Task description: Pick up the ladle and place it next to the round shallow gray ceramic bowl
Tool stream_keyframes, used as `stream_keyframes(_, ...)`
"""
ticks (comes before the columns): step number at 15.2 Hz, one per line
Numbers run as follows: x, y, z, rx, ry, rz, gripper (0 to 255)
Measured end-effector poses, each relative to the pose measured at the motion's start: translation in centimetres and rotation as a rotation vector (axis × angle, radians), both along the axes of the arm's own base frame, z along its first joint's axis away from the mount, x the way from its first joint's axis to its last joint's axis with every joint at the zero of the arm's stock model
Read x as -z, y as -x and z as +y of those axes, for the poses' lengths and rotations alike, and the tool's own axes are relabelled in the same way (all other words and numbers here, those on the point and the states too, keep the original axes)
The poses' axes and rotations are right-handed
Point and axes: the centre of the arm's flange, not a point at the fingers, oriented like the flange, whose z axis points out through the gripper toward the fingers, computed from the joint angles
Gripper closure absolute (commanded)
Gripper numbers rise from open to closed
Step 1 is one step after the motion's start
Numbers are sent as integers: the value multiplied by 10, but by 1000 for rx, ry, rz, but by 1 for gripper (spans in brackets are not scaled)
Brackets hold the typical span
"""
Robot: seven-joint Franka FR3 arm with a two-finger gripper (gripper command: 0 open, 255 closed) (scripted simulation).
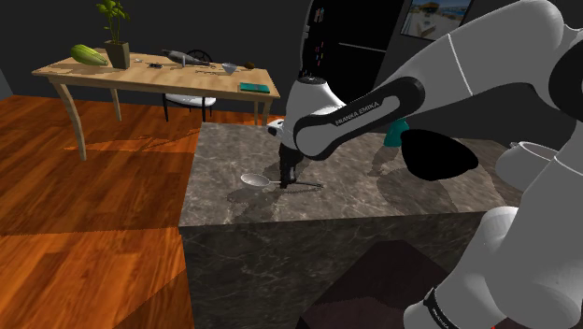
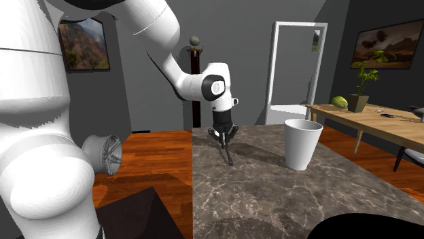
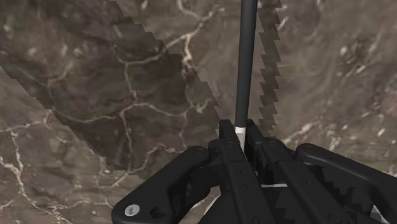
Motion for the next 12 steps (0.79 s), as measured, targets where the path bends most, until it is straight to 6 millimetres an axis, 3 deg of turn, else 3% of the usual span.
stream_keyframes(12, -58, 0, 0, 0, 0, 0, 255)
